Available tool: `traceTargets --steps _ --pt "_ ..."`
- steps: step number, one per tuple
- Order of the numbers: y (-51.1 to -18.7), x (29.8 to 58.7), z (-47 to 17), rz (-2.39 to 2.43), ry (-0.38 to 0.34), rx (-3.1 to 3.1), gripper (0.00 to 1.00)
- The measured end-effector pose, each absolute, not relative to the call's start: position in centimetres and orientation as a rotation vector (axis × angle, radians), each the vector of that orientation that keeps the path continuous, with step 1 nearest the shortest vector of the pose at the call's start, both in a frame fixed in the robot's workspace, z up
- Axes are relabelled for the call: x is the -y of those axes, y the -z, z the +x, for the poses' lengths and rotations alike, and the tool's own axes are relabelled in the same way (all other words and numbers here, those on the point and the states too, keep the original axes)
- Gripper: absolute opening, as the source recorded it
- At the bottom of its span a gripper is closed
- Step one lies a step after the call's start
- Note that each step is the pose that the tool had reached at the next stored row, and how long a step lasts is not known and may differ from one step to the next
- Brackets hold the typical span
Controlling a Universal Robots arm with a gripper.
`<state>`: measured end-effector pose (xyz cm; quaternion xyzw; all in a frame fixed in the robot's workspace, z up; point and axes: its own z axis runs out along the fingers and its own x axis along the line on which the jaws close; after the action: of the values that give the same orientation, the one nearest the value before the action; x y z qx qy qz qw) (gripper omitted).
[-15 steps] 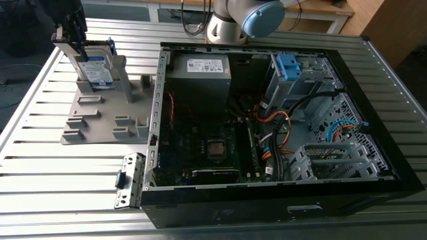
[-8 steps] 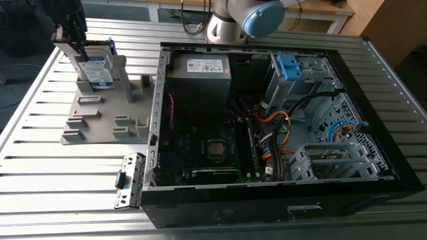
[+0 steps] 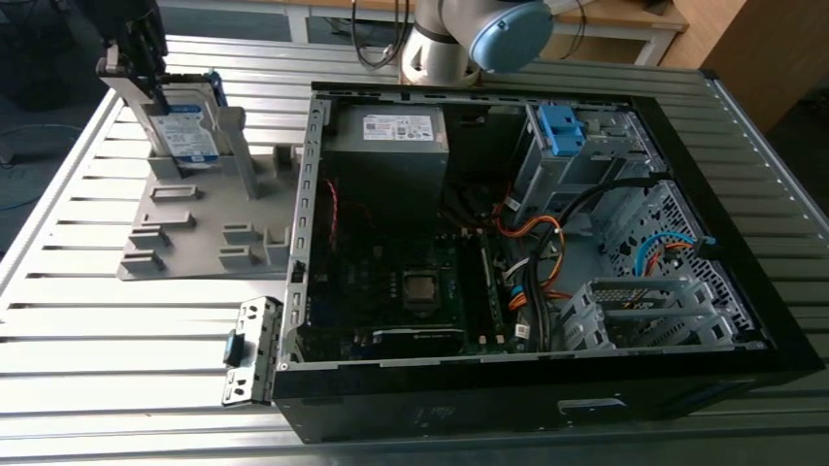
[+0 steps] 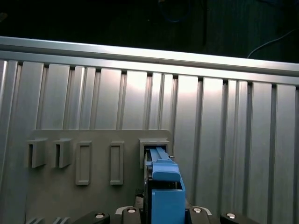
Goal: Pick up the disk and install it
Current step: 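Pick up the disk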
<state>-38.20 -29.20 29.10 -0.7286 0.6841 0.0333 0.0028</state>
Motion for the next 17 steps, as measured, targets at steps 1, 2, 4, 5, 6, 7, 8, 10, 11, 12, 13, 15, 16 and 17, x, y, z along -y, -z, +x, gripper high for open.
traceTargets --steps 1,2,4,5,6,7,8,10,11,12,13,15,16,17 --pt "-29.21 29.2 -38.2 -2.285 -0.105 -2.145 0.36" --pt "-29.33 29.2 -38.2 -2.285 -0.105 -2.146 0.36" --pt "-29.52 29.2 -38.2 -2.285 -0.105 -2.146 0.36" --pt "-29.58 29.2 -38.2 -2.285 -0.105 -2.146 0.36" --pt "-29.63 29.2 -38.2 -2.285 -0.105 -2.146 0.36" --pt "-29.68 29.2 -38.2 -2.285 -0.105 -2.145 0.36" --pt "-29.74 29.2 -38.2 -2.285 -0.105 -2.146 0.36" --pt "-29.84 29.2 -38.2 -2.285 -0.105 -2.146 0.36" --pt "-29.9 29.2 -38.2 -2.285 -0.104 -2.146 0.36" --pt "-29.94 29.2 -38.2 -2.285 -0.105 -2.145 0.36" --pt "-29.99 29.2 -38.2 -2.285 -0.104 -2.145 0.36" --pt "-30.06 29.2 -38.2 -2.285 -0.104 -2.145 0.36" --pt "-30.07 29.2 -38.2 -2.285 -0.104 -2.145 0.36" --pt "-30.12 29.2 -38.2 -2.285 -0.104 -2.145 0.36"
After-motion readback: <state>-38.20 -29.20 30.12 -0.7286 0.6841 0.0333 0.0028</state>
